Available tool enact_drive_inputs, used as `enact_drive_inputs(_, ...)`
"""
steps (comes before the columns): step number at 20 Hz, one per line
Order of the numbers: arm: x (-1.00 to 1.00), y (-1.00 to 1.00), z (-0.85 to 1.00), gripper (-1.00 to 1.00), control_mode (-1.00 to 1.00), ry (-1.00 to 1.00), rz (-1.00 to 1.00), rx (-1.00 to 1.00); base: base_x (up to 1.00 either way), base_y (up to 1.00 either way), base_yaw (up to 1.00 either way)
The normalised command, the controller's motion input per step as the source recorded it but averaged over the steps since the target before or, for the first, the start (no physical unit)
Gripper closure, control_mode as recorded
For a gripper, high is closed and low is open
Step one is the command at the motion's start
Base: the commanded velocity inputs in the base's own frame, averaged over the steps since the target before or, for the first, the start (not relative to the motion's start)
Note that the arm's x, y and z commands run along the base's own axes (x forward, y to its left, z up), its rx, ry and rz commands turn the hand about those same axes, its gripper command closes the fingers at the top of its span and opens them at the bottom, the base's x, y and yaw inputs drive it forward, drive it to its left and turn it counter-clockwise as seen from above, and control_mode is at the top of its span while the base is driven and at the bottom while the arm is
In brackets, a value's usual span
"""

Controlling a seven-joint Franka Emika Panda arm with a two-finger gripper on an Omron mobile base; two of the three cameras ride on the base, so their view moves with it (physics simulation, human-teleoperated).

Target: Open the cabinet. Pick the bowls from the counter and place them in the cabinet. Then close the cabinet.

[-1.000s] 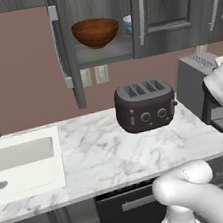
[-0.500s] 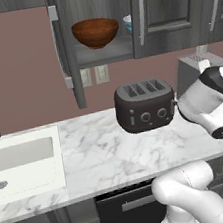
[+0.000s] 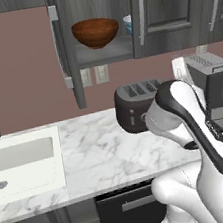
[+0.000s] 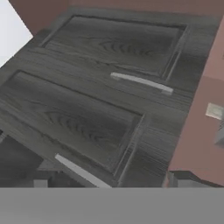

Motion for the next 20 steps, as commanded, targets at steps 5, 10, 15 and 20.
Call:
enact_drive_inputs(5, -0.23, 1.0, 0.37, -1.0, -1.0, -0.13, 0.0, -0.04, 0.0, 0.0, 0.0)
enact_drive_inputs(10, -0.17, 1.0, 0.16, -1.0, -1.0, -0.05, 0.0, 0.0, 0.0, 0.0, 0.0)
enact_drive_inputs(15, 0.0, 0.91, 0.02, -1.0, -1.0, 0.07, 0.01, 0.0, 0.0, 0.0, 0.0)
enact_drive_inputs(20, -0.16, 0.74, 0.01, -1.0, -1.0, 0.0, 0.0, 0.0, 0.0, 0.0, 0.0)
